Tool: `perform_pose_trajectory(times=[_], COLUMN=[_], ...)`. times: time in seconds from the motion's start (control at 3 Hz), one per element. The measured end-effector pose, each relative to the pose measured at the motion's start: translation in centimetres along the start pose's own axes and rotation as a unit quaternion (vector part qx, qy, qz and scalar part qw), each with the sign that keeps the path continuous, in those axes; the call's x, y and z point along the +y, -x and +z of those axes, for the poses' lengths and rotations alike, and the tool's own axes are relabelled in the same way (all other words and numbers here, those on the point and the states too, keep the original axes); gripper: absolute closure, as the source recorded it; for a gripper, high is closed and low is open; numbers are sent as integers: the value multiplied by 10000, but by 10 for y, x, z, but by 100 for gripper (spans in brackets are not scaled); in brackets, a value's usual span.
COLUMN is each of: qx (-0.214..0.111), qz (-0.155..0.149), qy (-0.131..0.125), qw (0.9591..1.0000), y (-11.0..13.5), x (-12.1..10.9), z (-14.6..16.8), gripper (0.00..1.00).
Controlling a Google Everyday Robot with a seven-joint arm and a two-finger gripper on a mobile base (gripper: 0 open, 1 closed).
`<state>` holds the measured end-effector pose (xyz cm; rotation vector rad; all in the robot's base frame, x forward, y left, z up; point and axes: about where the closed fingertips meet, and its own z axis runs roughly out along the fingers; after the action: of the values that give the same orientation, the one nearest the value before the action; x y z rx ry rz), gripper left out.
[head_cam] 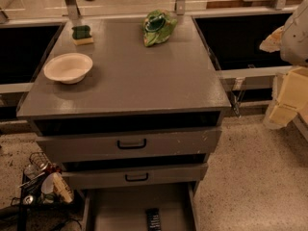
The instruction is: Pick rxbar blueberry from bottom drawer and place on counter
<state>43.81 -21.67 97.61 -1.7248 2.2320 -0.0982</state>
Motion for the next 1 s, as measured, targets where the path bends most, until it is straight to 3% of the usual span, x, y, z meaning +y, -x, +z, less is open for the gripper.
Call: perform_pose_trajectory(times=[0.67, 1.0], qx=[-81, -65], qz=[-66, -166], qy=[8, 214], qw=[9999, 9996], y=[1, 1], x=[-1, -1], z=[2, 11], gripper=[0, 0])
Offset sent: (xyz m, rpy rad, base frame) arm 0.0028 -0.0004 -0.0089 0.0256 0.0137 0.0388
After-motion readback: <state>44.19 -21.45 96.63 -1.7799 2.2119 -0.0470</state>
